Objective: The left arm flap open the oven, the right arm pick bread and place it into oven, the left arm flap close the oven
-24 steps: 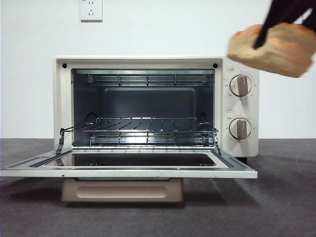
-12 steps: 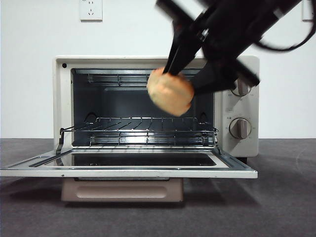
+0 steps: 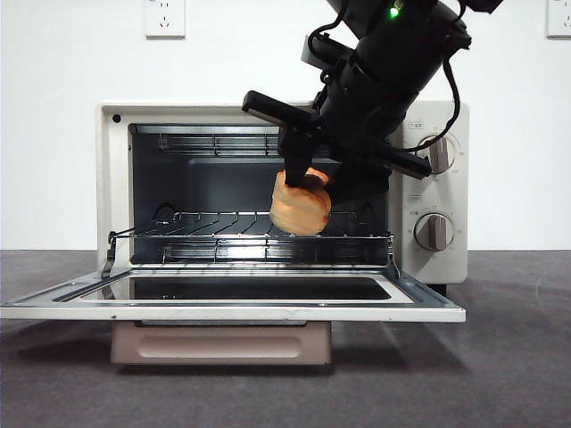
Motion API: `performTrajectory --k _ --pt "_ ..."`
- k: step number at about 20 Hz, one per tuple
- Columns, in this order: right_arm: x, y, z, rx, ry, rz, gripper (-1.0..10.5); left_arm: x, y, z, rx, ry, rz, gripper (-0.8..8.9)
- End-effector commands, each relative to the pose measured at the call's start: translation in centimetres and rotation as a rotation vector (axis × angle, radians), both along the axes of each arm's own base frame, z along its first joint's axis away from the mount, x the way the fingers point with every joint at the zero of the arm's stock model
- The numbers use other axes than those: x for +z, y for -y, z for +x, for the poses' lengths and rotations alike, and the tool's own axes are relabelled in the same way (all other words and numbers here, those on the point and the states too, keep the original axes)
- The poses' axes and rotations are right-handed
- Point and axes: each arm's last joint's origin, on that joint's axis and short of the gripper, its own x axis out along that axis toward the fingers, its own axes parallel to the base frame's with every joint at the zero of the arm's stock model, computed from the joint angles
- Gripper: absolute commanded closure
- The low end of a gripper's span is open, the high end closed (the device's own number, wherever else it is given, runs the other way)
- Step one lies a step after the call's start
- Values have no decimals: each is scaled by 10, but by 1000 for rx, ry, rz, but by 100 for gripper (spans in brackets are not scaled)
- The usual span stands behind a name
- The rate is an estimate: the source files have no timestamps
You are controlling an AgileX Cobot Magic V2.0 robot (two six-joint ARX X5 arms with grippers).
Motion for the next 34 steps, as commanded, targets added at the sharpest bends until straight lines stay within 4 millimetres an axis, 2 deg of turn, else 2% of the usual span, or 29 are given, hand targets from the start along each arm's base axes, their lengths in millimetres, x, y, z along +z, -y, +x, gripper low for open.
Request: performTrajectory --k 1,3,9,12,15,18,22,26,34 --pt "-5 -6 3 10 -2 -19 626 2 1 1 2 7 -3 797" --pt "-4 -7 3 11 -1 -18 504 1 0 0 1 0 1 797" --pt "-1 -6 2 21 2 -7 452 1 0 0 1 -3 3 797" --pt "12 -5 -6 45 17 18 452 1 0 0 1 -3 3 797" --pt "35 -2 -26 81 23 25 452 1 0 0 -1 0 4 797" --pt "57 5 -53 192 29 -4 453 2 0 1 -1 5 2 797" --pt "87 32 -85 314 59 -52 453 2 0 1 -1 7 1 797" --pt "103 57 -107 357 89 -113 453 2 0 1 -1 6 1 797" --pt "114 96 -142 390 42 -194 455 2 0 1 -1 6 1 797"
